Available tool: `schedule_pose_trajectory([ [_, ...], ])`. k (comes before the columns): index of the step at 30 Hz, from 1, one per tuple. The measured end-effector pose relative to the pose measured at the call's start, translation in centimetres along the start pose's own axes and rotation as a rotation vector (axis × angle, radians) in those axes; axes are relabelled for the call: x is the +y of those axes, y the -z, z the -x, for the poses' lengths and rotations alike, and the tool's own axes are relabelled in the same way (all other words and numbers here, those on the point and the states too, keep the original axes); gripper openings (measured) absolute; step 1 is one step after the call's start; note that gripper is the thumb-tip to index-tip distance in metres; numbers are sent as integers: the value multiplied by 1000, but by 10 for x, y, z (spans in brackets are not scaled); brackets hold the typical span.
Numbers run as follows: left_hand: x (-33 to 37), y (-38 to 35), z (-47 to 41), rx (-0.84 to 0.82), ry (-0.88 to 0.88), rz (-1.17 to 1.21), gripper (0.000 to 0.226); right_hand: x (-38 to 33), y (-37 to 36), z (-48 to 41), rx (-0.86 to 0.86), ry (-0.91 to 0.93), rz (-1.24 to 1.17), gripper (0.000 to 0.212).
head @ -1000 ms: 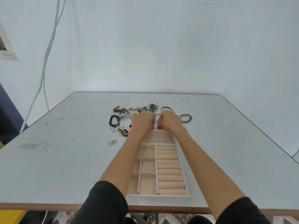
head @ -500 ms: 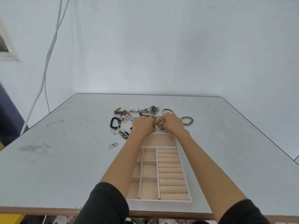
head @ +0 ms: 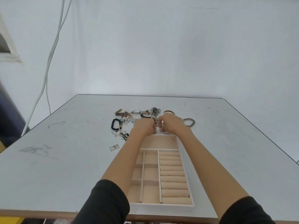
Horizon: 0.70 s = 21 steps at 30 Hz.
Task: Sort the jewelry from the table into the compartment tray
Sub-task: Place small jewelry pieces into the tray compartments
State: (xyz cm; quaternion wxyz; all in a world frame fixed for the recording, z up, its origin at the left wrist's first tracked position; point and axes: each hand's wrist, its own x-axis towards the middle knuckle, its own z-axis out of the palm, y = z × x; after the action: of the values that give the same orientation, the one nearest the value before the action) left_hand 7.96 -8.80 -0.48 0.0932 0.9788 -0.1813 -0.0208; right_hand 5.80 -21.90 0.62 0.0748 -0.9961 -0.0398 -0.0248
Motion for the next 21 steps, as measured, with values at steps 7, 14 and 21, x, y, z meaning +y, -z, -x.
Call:
schedule_pose_trajectory([
  [7, 1, 3, 0, 8, -18, -44, 21, 3, -7, 7, 102, -72, -152, 16],
  [14, -4, 3, -5, -40, -31, -26, 23, 1, -11, 14, 167, -54, -210, 17],
  [21, -11, -1, 0, 59, -106, 96, 15, 1, -12, 17, 212, -41, -233, 16],
])
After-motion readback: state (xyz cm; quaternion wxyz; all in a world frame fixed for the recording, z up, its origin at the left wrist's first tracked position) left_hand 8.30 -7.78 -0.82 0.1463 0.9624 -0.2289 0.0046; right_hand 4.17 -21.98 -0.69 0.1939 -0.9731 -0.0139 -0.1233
